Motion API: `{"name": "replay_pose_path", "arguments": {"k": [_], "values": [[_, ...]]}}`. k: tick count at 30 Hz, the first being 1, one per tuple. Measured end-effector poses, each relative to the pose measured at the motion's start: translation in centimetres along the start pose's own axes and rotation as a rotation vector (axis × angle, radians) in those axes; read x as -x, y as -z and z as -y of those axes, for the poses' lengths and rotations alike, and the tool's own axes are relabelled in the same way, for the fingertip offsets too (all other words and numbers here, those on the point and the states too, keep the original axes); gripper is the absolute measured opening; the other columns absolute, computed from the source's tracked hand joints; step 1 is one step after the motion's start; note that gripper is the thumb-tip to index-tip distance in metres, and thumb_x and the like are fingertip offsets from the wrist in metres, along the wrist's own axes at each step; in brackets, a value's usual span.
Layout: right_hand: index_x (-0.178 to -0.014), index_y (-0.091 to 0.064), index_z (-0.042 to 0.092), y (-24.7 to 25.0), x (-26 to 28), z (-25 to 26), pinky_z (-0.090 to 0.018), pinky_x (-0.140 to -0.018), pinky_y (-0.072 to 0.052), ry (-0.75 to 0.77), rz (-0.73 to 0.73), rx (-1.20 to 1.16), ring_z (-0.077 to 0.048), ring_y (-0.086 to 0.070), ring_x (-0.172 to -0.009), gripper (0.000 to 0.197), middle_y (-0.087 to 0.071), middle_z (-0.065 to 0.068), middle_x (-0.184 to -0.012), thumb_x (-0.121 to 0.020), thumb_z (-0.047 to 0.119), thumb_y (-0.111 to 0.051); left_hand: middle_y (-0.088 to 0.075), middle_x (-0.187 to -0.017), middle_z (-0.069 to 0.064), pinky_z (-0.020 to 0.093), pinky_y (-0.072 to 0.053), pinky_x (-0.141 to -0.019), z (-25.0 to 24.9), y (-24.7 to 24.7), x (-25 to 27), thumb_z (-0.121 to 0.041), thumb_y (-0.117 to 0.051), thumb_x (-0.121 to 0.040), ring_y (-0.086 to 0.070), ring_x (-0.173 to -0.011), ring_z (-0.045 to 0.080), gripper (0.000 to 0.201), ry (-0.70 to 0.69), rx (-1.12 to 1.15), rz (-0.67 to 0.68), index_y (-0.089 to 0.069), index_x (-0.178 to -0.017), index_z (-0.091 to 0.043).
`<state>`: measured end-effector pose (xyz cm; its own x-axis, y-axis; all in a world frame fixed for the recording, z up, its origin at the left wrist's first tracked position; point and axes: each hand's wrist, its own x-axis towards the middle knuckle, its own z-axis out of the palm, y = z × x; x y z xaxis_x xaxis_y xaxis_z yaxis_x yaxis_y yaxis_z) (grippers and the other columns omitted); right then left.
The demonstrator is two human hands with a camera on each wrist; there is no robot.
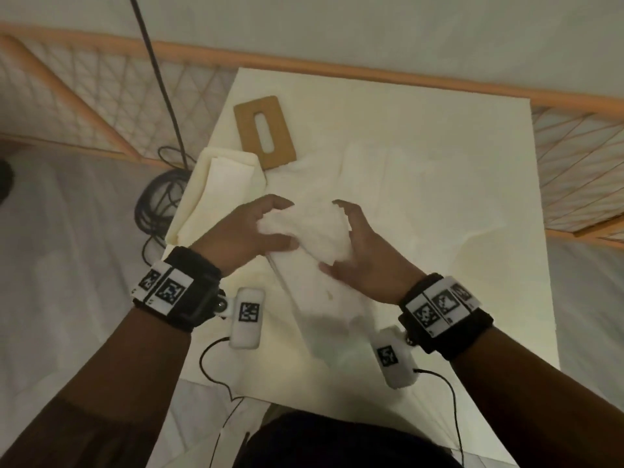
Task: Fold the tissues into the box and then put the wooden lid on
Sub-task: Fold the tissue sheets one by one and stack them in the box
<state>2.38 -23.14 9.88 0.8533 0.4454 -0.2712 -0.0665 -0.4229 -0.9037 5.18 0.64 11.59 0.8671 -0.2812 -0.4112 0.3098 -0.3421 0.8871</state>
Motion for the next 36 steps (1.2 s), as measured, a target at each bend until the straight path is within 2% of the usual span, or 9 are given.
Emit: {"name": "replay_pose_path", "arguments": {"k": [5, 12, 16, 18, 21, 26, 29, 33, 36], "values": [[-0.133, -0.018, 0.028, -3.0, -6.0, 2.3, -0.033, -0.090, -0.059, -0.103, -0.279, -0.349, -0.006, -0.068, -0.100, 0.069, -0.063, 0.007, -0.115, -0.093, 0.013, -0.072, -0.073, -0.119, -0.006, 0.041, -0.057, -0.086, 3.6, 1.9, 2.0, -0.074, -0.089, -0.044, -0.071, -0.105, 0.017, 0.109, 0.267, 0.384, -0.107, -0.048, -0.137, -0.032], [-0.130, -0.017, 0.030, -6.6, -14.7, 5.9, -0.046, -0.095, -0.057, -0.118, -0.342, -0.341, -0.020, -0.067, -0.101, 0.061, -0.061, -0.007, -0.120, -0.095, 0.007, -0.060, -0.074, -0.113, 0.004, 0.051, -0.056, -0.094, 5.9, 7.7, 2.2, -0.033, -0.084, -0.065, -0.070, -0.105, 0.025, 0.062, 0.124, 0.307, -0.457, -0.058, -0.121, -0.032], [-0.133, -0.017, 0.021, -7.5, -18.4, 8.2, -0.014, -0.070, -0.052, 0.058, -0.349, -0.118, -0.006, -0.061, -0.081, 0.061, -0.048, 0.012, -0.109, -0.094, -0.004, -0.056, -0.065, -0.112, 0.001, 0.014, -0.051, -0.072, 6.7, 11.5, 0.6, -0.009, -0.072, -0.088, -0.064, -0.090, 0.009, 0.048, -0.022, -0.078, -0.621, -0.042, -0.120, -0.030], [-0.136, -0.026, 0.025, -8.3, -20.4, 8.2, -0.021, -0.073, -0.049, 0.108, -0.308, 0.075, -0.013, -0.060, -0.082, 0.061, -0.047, 0.005, -0.120, -0.093, -0.003, -0.059, -0.064, -0.102, 0.004, 0.007, -0.040, -0.056, 7.4, 12.3, -0.2, -0.006, -0.069, -0.088, -0.060, -0.076, 0.007, 0.050, -0.040, -0.281, -0.640, -0.038, -0.124, -0.022], [-0.131, -0.051, 0.028, -9.9, -22.5, 6.6, -0.032, -0.086, -0.049, 0.037, -0.152, 0.529, -0.027, -0.060, -0.093, 0.039, -0.043, -0.011, -0.130, -0.097, 0.011, -0.059, -0.061, -0.098, 0.008, 0.023, -0.042, -0.061, 8.6, 11.9, -1.4, -0.006, -0.061, -0.090, -0.062, -0.076, 0.023, 0.038, 0.053, -0.550, -0.533, -0.043, -0.120, -0.019], [-0.131, -0.052, 0.034, -11.1, -23.7, 4.6, -0.042, -0.106, -0.035, -0.034, -0.052, 0.910, -0.029, -0.044, -0.132, 0.037, -0.022, -0.010, -0.153, -0.097, 0.019, -0.055, -0.038, -0.140, 0.012, 0.040, -0.053, -0.088, 9.4, 9.6, -2.0, -0.011, -0.057, -0.096, -0.059, -0.107, 0.035, 0.022, 0.144, -0.868, -0.473, -0.059, -0.119, -0.013], [-0.133, -0.054, 0.032, -11.7, -23.4, 4.8, -0.048, -0.111, -0.033, -0.035, -0.064, 1.074, -0.034, -0.041, -0.135, 0.040, -0.007, -0.012, -0.163, -0.096, 0.019, -0.055, -0.032, -0.153, 0.009, 0.052, -0.035, -0.108, 9.3, 8.8, -1.9, -0.023, -0.062, -0.092, -0.039, -0.133, 0.040, 0.020, 0.096, -1.185, -0.514, -0.070, -0.109, -0.017], [-0.132, -0.054, 0.027, -12.6, -23.1, 5.5, -0.057, -0.114, -0.022, 0.079, -0.260, 1.198, -0.039, -0.015, -0.148, 0.033, -0.002, -0.010, -0.168, -0.101, 0.019, -0.045, -0.047, -0.138, -0.001, 0.060, -0.020, -0.113, 8.3, 8.8, -2.3, -0.039, -0.056, -0.092, -0.024, -0.145, 0.036, 0.035, 0.171, -1.296, -0.341, -0.065, -0.119, -0.019], [-0.141, -0.048, 0.025, -12.7, -24.2, 5.6, -0.058, -0.115, -0.018, 0.181, -0.144, 1.227, -0.029, -0.020, -0.148, 0.044, -0.025, -0.004, -0.161, -0.097, 0.019, -0.050, -0.055, -0.128, 0.001, 0.062, -0.020, -0.112, 8.2, 9.0, -2.8, -0.047, -0.055, -0.092, -0.027, -0.144, 0.034, 0.040, 0.226, -1.325, -0.279, -0.062, -0.119, -0.018]]}}
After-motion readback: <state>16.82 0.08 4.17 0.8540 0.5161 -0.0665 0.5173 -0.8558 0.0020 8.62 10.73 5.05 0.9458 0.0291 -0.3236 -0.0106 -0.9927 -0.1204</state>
